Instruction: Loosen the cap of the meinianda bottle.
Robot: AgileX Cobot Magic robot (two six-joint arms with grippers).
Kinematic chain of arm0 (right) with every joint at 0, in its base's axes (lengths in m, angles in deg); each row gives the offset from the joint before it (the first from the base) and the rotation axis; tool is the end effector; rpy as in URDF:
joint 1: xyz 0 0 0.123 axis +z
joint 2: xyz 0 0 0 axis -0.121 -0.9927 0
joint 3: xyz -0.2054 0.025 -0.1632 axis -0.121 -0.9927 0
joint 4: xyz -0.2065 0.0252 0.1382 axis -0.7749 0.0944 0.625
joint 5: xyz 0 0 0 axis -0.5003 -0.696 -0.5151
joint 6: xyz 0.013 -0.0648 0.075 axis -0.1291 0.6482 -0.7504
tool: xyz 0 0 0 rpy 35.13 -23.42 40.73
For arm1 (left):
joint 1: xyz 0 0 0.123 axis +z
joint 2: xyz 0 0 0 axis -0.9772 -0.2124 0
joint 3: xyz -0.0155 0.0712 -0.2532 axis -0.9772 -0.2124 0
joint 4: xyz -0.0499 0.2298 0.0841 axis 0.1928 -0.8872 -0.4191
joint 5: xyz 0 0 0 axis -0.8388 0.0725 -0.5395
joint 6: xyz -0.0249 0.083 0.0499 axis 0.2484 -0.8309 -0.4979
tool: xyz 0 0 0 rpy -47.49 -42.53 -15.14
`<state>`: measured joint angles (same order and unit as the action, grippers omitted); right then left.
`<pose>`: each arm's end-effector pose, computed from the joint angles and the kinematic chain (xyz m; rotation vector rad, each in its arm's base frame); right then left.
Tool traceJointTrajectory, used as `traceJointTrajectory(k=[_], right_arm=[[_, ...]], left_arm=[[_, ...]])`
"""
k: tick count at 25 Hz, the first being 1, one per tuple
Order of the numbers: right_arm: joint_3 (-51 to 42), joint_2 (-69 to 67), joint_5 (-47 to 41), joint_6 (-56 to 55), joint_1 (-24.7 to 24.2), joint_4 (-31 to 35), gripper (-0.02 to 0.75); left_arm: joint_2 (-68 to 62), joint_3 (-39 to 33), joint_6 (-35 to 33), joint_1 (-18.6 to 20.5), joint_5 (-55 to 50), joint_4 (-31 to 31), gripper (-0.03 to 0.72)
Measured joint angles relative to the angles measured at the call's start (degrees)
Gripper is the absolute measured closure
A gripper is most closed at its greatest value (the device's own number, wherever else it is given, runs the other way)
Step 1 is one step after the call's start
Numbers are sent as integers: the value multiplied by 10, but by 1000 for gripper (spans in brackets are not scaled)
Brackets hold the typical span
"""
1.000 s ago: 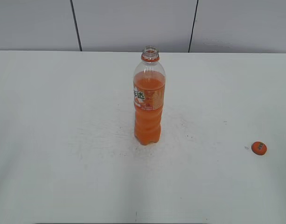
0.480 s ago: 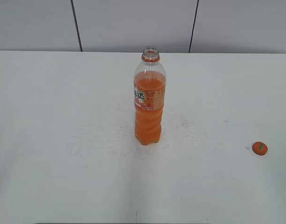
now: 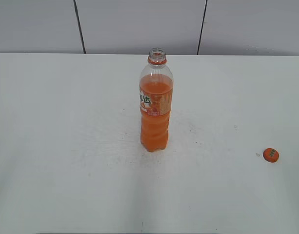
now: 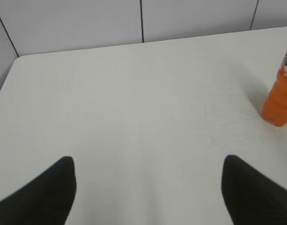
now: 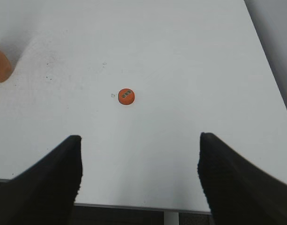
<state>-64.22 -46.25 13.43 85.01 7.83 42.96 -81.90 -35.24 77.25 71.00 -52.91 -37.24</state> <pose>0.0296 0.0030 0.2595 -0.1811 2.0481 -0.0554 0.0144 -0.0005 0.2940 0.1132 1.9385 -0.0620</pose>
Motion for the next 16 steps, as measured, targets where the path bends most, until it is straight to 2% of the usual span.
traceJointTrajectory(k=[7, 16], right_arm=[[0, 0, 0, 0, 0, 0, 160], [0, 0, 0, 0, 0, 0, 160]], left_arm=[[0, 0, 0, 47, 0, 1, 111], [0, 0, 0, 50, 0, 1, 114]])
